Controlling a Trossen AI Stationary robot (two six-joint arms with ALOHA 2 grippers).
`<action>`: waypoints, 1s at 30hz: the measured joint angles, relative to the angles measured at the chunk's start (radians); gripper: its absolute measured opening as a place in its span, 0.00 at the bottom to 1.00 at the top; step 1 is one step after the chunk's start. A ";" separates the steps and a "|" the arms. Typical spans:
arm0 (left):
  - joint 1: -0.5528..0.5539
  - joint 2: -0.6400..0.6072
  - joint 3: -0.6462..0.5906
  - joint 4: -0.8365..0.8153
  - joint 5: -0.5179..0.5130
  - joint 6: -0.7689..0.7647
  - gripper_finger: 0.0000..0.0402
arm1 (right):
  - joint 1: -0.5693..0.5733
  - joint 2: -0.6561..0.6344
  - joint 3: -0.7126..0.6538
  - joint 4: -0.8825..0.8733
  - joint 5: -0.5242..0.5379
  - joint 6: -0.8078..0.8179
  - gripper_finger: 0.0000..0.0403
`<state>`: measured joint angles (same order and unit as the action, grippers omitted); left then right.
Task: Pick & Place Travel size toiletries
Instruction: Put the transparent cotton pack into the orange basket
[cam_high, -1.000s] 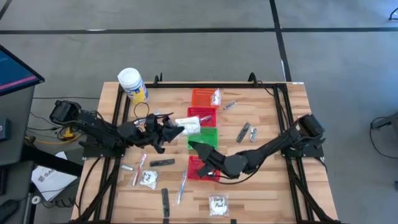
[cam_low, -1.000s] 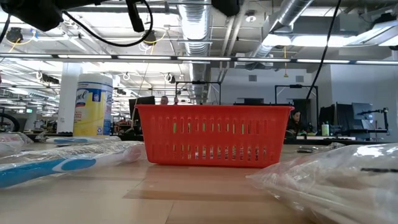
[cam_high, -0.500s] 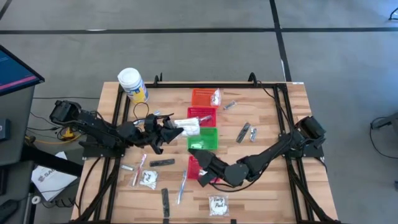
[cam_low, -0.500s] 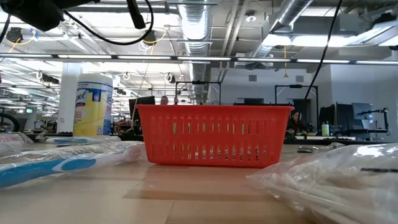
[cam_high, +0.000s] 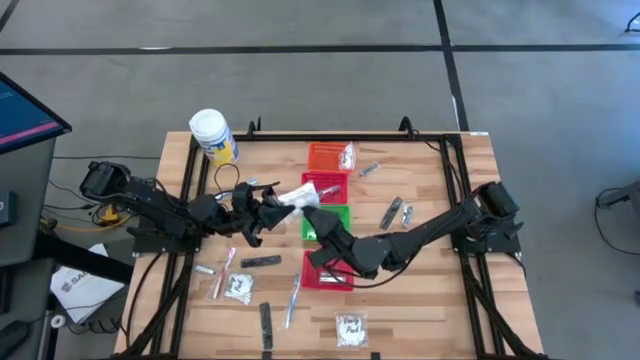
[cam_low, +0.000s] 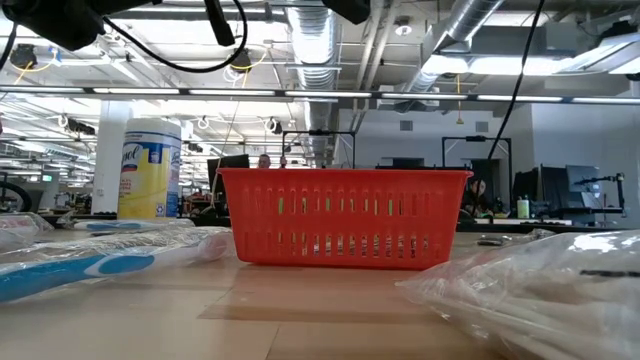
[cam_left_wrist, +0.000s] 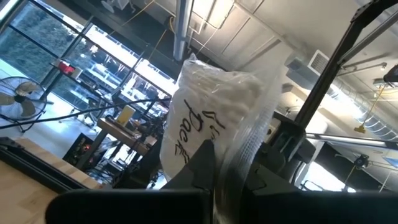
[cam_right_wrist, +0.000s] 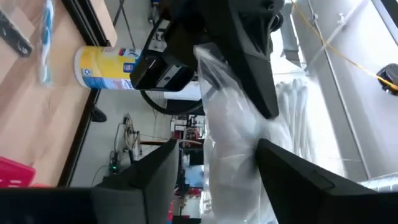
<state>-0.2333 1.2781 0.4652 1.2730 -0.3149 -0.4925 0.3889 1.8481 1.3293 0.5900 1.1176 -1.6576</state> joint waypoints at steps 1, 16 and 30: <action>0.000 0.000 0.000 0.000 0.000 0.004 0.01 | 0.000 0.000 0.000 0.001 0.002 0.005 0.49; -0.001 0.000 -0.001 -0.003 0.001 -0.003 0.01 | 0.015 0.000 0.000 0.003 0.010 0.010 0.04; -0.001 0.000 -0.001 0.001 0.017 0.008 0.03 | 0.032 0.000 0.000 0.046 0.019 0.013 0.00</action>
<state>-0.2346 1.2781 0.4644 1.2742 -0.2974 -0.4847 0.4211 1.8476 1.3293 0.6362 1.1365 -1.6451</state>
